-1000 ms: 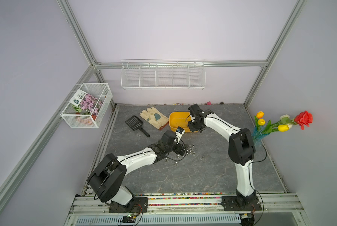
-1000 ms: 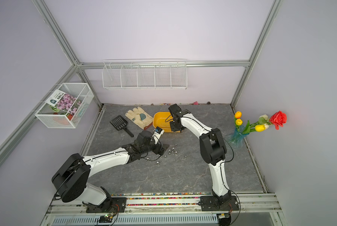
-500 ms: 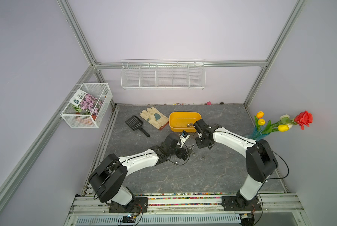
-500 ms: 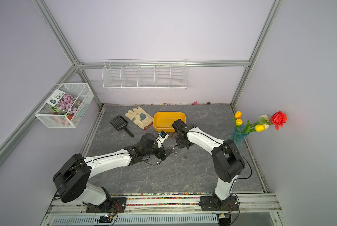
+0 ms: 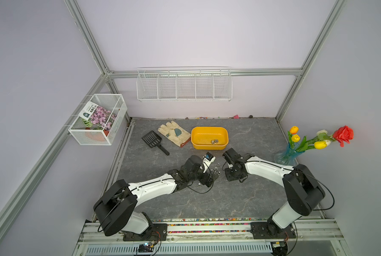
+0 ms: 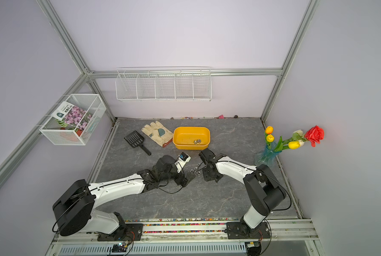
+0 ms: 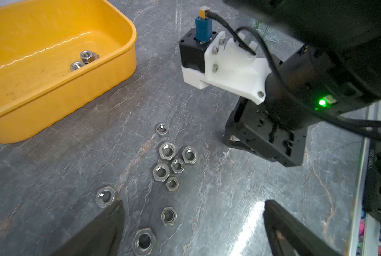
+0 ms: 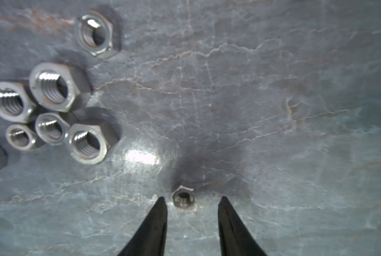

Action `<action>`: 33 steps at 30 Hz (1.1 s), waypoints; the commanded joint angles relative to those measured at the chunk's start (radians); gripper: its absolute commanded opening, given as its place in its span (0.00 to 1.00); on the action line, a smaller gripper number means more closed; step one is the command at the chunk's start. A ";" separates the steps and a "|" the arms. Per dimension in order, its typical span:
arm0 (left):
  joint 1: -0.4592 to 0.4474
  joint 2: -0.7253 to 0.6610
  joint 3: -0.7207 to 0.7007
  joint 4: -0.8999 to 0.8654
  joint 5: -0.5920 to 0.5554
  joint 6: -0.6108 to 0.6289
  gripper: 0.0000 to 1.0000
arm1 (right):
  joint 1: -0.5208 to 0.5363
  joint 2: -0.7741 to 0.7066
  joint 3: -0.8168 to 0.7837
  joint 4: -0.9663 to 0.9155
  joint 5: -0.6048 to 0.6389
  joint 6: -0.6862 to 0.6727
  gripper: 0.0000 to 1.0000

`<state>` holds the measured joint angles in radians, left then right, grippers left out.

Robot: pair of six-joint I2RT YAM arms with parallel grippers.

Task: Put the nuts on the desktop into the storage box
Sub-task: Pick up the nut from the center of the board.

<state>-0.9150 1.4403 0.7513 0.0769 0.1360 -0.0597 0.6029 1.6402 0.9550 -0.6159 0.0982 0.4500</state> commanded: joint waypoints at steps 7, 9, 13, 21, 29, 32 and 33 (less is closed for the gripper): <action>-0.022 -0.016 -0.035 -0.008 -0.011 -0.030 1.00 | 0.012 0.019 -0.029 0.061 -0.012 0.038 0.39; -0.023 -0.014 -0.036 -0.008 -0.013 -0.034 1.00 | 0.014 0.026 -0.028 0.062 -0.009 0.039 0.38; -0.025 -0.009 -0.035 -0.006 -0.013 -0.035 1.00 | 0.015 0.035 -0.031 0.057 0.003 0.042 0.36; -0.027 0.000 -0.034 0.003 -0.013 -0.040 1.00 | 0.020 0.027 -0.042 0.043 0.024 0.048 0.33; -0.028 0.003 -0.033 0.003 -0.013 -0.039 1.00 | 0.026 0.041 -0.043 0.045 0.027 0.055 0.24; -0.028 0.002 -0.035 0.002 -0.016 -0.041 1.00 | 0.028 0.040 -0.041 0.040 0.035 0.057 0.19; -0.028 0.002 -0.036 0.001 -0.016 -0.042 1.00 | 0.028 0.038 -0.040 0.037 0.037 0.058 0.18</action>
<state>-0.9375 1.4380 0.7246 0.0765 0.1280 -0.0940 0.6235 1.6615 0.9360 -0.5610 0.1223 0.4973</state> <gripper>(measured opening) 0.996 0.200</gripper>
